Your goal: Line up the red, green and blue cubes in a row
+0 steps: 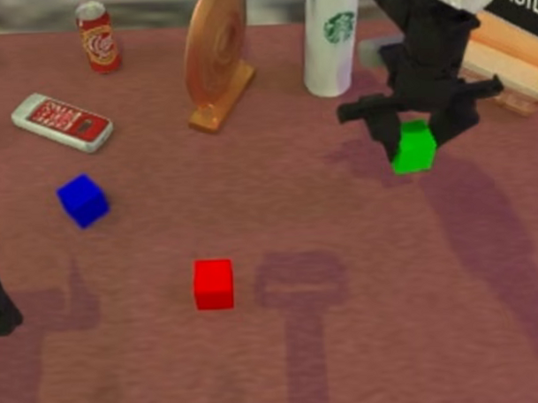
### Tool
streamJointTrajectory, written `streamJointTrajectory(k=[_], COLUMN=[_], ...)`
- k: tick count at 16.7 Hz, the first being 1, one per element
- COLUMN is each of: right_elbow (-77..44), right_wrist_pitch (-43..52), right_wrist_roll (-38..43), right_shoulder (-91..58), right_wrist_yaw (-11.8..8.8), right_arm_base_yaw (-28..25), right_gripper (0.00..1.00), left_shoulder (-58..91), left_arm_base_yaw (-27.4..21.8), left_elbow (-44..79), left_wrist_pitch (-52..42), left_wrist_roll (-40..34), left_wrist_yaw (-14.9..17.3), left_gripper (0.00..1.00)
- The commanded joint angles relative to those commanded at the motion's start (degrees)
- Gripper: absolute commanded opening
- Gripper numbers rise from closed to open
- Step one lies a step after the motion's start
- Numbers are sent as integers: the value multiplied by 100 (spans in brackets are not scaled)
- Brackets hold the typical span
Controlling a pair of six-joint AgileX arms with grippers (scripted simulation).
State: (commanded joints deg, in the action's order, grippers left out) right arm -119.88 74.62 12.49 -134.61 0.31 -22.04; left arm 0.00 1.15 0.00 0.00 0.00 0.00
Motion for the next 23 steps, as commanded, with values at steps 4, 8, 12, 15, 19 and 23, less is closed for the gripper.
streamJointTrajectory(k=[4, 8, 12, 15, 19, 23], right_elbow=[507, 960, 1148, 1129, 1479, 2115], right_wrist_pitch=[-84, -188, -255, -249, -683, -1539], right_wrist_roll=[1541, 2875, 3314, 3317, 3323, 3332], right_shoulder=[354, 710, 888, 863, 788, 606], right_wrist_yaw=[1, 10, 21, 11, 12, 21], right_arm_base_yaw=[-1012, -1938, -2314, -2293, -2295, -2319], right_gripper=[0, 0, 0, 0, 0, 0], left_shoulder=[0, 0, 0, 0, 0, 0], left_arm_base_yaw=[0, 0, 0, 0, 0, 0], left_elbow=[0, 0, 0, 0, 0, 0], left_wrist_pitch=[0, 0, 0, 0, 0, 0], left_wrist_roll=[0, 0, 0, 0, 0, 0], left_wrist_yaw=[0, 0, 0, 0, 0, 0], left_gripper=[100, 100, 100, 100, 100, 100])
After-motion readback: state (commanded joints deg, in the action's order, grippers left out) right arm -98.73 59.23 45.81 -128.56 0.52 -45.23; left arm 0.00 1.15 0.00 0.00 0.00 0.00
